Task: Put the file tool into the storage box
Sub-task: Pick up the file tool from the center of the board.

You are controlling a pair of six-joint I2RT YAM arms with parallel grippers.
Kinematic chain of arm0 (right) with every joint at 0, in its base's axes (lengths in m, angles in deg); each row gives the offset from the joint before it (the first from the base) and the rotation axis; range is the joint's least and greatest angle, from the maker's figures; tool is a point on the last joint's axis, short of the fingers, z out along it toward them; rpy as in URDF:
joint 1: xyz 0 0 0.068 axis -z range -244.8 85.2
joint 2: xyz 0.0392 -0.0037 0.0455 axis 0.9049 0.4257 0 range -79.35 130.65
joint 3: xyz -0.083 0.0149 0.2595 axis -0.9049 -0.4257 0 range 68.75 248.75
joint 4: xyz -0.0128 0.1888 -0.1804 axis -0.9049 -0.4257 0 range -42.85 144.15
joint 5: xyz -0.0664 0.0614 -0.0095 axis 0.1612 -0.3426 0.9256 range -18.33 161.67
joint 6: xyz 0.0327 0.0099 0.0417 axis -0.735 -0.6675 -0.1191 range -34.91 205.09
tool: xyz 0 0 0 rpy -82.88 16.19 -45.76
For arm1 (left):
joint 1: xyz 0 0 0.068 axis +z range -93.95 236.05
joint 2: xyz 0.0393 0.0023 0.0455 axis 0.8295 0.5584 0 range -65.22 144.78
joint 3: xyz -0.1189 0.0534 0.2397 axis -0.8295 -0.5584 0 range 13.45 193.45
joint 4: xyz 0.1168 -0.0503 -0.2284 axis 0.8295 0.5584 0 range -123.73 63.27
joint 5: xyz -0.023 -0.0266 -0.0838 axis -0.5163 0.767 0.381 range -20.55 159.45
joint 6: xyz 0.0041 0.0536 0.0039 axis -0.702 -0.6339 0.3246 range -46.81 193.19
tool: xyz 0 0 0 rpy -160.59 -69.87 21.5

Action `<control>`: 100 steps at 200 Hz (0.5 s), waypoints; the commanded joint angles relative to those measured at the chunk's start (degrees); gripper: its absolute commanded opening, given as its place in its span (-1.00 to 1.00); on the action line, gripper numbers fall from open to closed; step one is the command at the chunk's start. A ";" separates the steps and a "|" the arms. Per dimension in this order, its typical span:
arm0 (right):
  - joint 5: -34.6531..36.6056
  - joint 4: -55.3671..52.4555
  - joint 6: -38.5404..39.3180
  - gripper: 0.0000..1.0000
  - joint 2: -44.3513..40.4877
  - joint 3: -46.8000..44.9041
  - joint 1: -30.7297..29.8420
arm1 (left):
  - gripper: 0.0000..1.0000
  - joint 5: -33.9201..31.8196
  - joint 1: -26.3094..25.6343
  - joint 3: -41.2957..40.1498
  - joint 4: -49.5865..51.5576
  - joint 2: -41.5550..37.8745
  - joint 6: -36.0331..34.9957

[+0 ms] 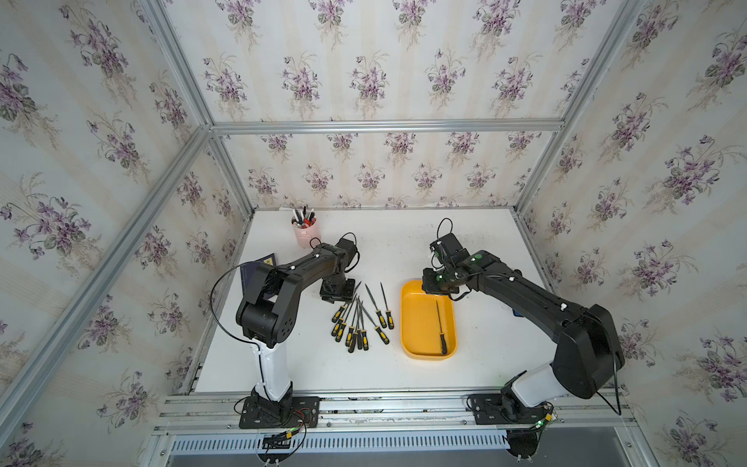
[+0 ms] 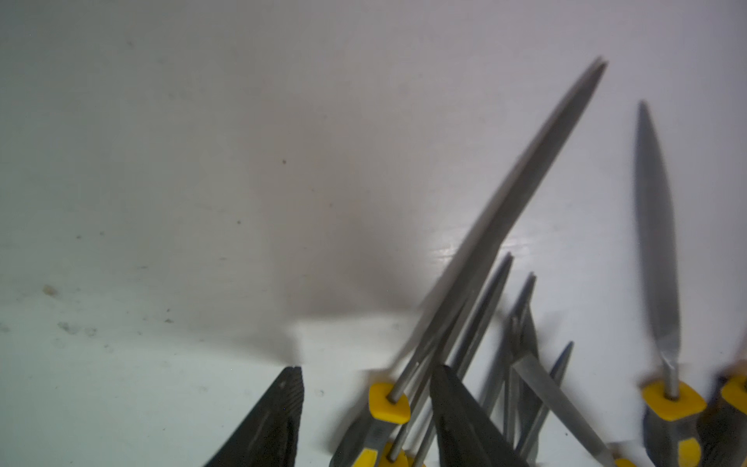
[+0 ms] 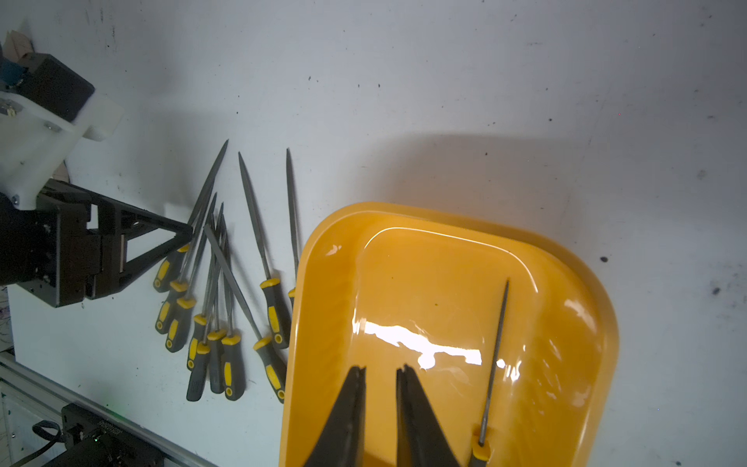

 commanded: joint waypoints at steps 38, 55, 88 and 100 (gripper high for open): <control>0.26 0.32 -0.64 -0.61 0.22 -0.36 -0.10 | -0.12 -1.73 1.06 -0.31 -0.07 1.38 -1.96; 0.26 0.39 -0.84 -0.61 0.26 -0.44 -0.13 | -0.15 -2.22 1.31 -0.79 -0.28 1.23 -2.21; 0.22 0.52 -1.06 -0.62 0.48 -0.17 -0.12 | -0.28 -1.77 1.79 -1.11 -0.92 0.86 -2.75; 0.06 0.51 -1.01 -0.62 0.63 0.01 -0.18 | -0.35 -1.52 1.83 -0.86 -1.05 0.94 -3.14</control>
